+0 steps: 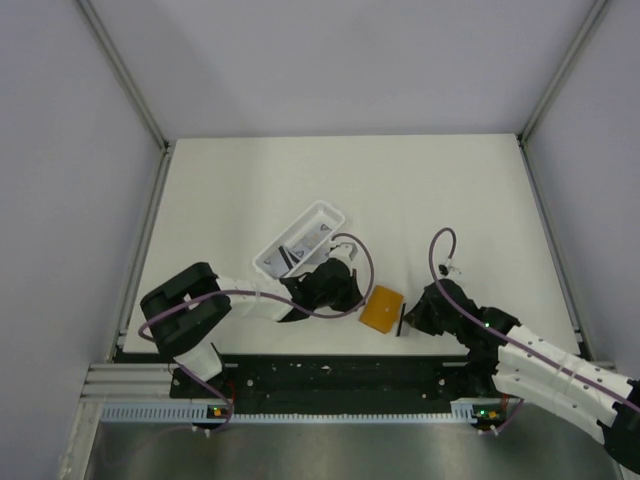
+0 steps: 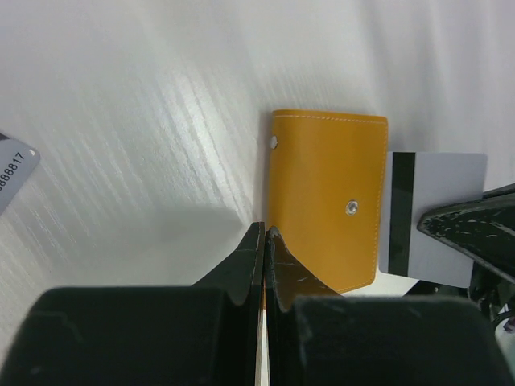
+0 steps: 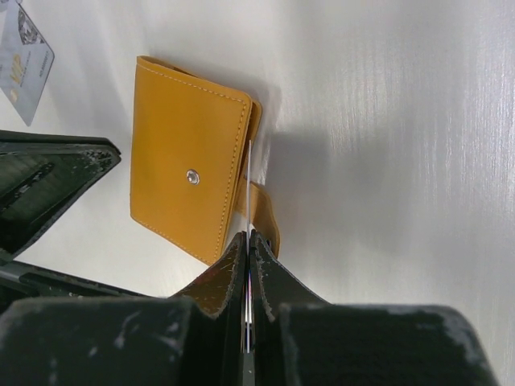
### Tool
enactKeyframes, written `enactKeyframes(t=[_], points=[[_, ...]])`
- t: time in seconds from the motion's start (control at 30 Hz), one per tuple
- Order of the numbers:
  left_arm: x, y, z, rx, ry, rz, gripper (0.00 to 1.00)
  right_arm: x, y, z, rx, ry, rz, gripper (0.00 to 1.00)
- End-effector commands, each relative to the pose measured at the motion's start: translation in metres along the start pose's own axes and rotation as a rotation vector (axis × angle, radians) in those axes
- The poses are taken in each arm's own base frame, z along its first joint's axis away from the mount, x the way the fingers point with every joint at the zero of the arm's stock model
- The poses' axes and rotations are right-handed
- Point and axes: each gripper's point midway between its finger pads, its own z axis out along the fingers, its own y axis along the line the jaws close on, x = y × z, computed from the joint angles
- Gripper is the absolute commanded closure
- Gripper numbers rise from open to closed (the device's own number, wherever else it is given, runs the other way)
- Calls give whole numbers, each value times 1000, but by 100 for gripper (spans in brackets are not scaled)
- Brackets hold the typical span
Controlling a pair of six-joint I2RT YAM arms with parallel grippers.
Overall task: Put the credit cards into the card holder
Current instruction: Open the card holder at the center of the board.
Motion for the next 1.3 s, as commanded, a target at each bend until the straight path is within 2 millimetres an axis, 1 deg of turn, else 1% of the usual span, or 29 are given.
enactKeyframes(t=[0.0,0.07,0.1,0.27,0.5,0.67,0.87,1.07,1.13,1.27], points=[[8,-3,7,27,25,-1,100,-6,9,1,-30,-28,4,100],[9,-2,10,25,28,-1,100,-5,9,2,-28,-24,1,100],[13,-6,10,46,49,0,100,-5,9,2,-26,-25,1,100],[21,-11,13,58,72,12,100,-5,13,4,-37,-18,2,100],[30,-17,15,70,87,17,100,-8,25,2,-80,-22,-6,100],[31,-14,16,64,91,13,100,-12,36,-5,-133,-31,-18,100],[35,-10,18,46,103,22,100,-13,41,-11,-148,-22,-32,100],[39,2,18,-1,115,40,100,-16,40,-14,-142,-35,-37,100],[37,12,17,-57,104,45,100,-16,39,-15,-143,-40,-38,100],[32,31,11,-172,90,51,100,-14,34,-12,-127,-37,-35,100]])
